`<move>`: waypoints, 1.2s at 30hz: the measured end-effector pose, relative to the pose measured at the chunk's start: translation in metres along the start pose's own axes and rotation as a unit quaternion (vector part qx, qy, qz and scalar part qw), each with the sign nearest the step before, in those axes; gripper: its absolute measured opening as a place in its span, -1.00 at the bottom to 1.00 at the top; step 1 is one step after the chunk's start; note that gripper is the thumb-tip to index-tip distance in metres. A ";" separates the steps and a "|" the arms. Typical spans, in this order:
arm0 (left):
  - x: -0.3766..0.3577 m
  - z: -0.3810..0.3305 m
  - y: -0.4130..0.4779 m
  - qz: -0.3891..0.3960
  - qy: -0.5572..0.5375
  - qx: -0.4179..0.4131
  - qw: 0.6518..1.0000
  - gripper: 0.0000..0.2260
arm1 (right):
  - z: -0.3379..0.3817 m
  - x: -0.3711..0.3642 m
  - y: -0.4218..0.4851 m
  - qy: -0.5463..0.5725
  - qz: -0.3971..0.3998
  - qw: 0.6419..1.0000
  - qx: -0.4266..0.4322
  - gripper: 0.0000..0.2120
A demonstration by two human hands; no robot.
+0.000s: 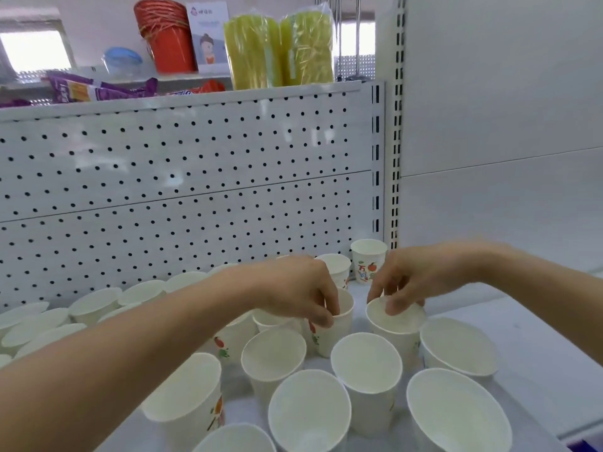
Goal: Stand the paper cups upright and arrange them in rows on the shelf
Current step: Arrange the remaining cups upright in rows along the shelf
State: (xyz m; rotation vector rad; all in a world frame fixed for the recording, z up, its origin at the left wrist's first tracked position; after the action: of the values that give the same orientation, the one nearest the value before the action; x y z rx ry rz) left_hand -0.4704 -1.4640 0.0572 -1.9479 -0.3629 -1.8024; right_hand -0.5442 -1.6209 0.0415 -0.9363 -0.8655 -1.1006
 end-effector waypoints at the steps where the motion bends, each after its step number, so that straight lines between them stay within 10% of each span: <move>1: 0.008 0.002 -0.002 0.000 -0.040 0.001 0.999 -0.86 | -0.002 0.005 -0.002 0.025 -0.012 1.000 0.001 -0.80; 6: 0.057 0.032 0.025 -0.162 -0.152 0.062 0.973 -0.81 | -0.032 0.049 0.003 0.013 -0.181 0.983 -0.023 -0.78; 12: 0.024 0.028 0.090 -0.140 0.101 0.237 0.956 -0.31 | -0.071 0.048 0.041 -0.014 -0.213 0.974 -0.076 -0.45; 36: 0.018 0.034 0.105 -0.127 -0.008 0.128 0.984 -0.93 | -0.083 0.034 0.075 0.022 -0.245 0.966 -0.082 -0.38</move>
State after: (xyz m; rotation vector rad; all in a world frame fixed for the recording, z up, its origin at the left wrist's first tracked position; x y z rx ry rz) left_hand -0.3877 -1.5390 0.0576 -1.8013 -0.8390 -1.7891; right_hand -0.4546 -1.6955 0.0296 -0.8480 -1.0104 -1.6321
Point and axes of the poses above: each hand's wrist, its own y-axis towards the middle knuckle, its own x-axis out of the back of the hand, z = x × y, the point moved 5 cm from there along y, towards the middle knuckle, and after that the axes turned 11 degrees about x, right-handed, at the moved point
